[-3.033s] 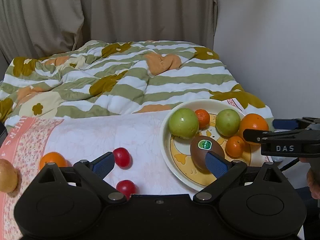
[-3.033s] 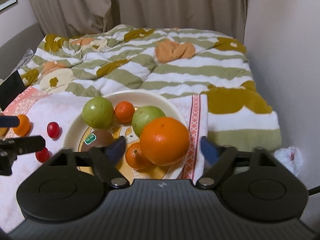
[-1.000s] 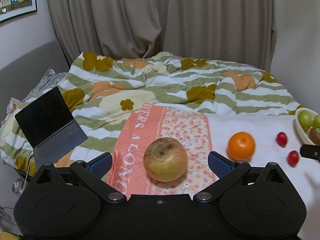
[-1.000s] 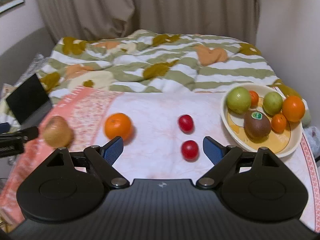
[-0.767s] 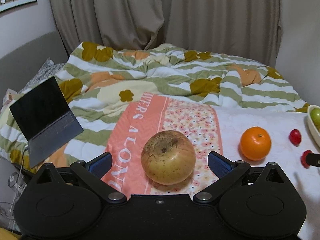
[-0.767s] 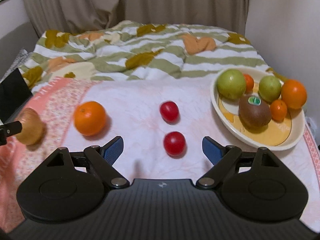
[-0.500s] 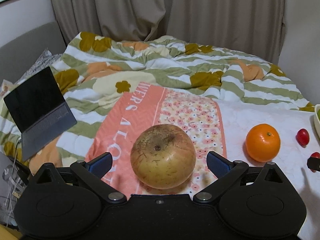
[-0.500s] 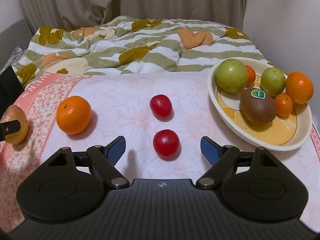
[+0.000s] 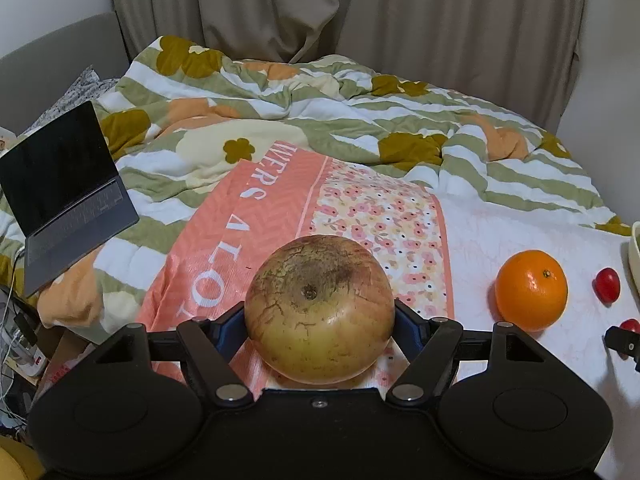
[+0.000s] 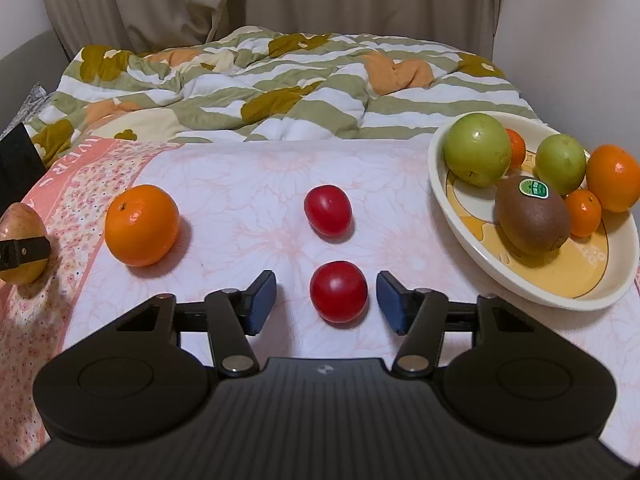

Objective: Organize fruits
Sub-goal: 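Grasp the large yellow-brown apple with the left tool while the right tool grasps a cherry tomato, then carry the yellow-brown apple toward the bowl while the right tool carries the tomato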

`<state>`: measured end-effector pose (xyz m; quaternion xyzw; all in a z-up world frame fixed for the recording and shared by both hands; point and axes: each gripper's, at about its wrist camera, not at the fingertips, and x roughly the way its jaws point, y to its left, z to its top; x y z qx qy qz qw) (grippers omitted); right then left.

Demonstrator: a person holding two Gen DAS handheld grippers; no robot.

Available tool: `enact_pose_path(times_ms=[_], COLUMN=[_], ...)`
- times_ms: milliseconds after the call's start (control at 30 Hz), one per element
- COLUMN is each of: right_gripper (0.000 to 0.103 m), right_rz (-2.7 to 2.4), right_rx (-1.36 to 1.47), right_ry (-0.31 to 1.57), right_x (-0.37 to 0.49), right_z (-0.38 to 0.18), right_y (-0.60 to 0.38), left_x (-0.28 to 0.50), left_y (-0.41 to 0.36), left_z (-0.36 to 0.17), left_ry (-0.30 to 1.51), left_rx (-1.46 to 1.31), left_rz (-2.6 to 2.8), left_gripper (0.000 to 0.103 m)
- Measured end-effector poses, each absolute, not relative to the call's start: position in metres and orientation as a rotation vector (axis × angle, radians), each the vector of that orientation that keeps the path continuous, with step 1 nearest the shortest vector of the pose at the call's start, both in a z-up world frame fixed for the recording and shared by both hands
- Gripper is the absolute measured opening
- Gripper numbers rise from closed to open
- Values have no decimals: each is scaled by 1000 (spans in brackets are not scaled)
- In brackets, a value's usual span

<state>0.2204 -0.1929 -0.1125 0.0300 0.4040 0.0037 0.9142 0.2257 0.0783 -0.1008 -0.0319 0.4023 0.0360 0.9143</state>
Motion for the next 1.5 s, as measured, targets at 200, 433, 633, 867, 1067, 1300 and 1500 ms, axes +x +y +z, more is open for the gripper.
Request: enact_pose_path(times_ms=[200,433,633,867,1067,1300,1500], right_gripper=[46,46,45,45,45,45,45], right_rz=[-2,1,12,17,11,-15,-45], right_rx=[66,53,44,50,60,74,83], right_ry=[845,829,805,769,736,704,681], right_x=[220,213,203,185,162,129,108], right_z=[-115,-109,-93,-66,-36,-2,17], right_y=[-198,-196,-191,-188,-191,-203,-224], left_x=[220,210,194,175,159,145,141], left_y=[77,75,71,61,50,31,8], left_z=[-101,-96,-77,-54,-31,-6,11], left_ry=[829,829,797,757,721,679,644], left_rx=[-56,-55,-49,-40,-24,-8,7], left_rz=[70,60,42,-2,-49,-112,-169], left_gripper=[77,77,77,77,77,77,77])
